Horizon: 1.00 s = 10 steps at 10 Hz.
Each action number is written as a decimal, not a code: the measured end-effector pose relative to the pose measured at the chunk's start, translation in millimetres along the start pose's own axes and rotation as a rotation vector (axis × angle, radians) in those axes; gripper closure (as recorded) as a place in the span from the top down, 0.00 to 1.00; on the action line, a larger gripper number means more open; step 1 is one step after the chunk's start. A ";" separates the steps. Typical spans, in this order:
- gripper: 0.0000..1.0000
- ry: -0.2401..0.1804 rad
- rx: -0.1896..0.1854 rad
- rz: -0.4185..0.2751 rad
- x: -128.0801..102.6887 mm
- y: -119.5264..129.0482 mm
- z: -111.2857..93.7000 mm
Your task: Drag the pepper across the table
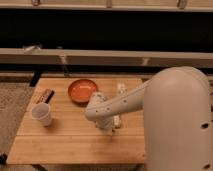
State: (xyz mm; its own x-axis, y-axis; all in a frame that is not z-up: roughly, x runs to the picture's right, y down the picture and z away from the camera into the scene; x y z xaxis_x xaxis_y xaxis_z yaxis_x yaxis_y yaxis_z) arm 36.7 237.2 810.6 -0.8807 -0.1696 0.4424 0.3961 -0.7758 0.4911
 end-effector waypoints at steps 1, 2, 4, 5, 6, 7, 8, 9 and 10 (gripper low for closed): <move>0.18 -0.002 -0.001 0.011 -7.1 2.6 0.4; 0.18 -0.005 -0.002 0.016 -11.7 3.6 0.7; 0.27 -0.014 -0.005 0.014 -18.5 4.0 1.7; 0.38 -0.015 -0.009 0.009 -20.5 3.3 1.1; 0.46 -0.013 -0.011 -0.001 -20.6 1.1 -0.4; 0.56 -0.001 -0.017 -0.023 -17.8 -5.4 -5.4; 0.68 0.021 -0.023 -0.054 -15.3 -17.2 -15.6; 0.76 0.037 -0.027 -0.080 -15.6 -28.7 -24.2; 0.80 0.055 -0.027 -0.100 -14.9 -38.8 -31.5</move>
State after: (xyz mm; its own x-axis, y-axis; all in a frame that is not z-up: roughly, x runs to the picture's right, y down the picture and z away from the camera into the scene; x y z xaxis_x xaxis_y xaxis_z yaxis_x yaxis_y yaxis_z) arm 26.3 250.7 761.2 -0.9285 -0.1234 0.3502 0.2996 -0.8062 0.5102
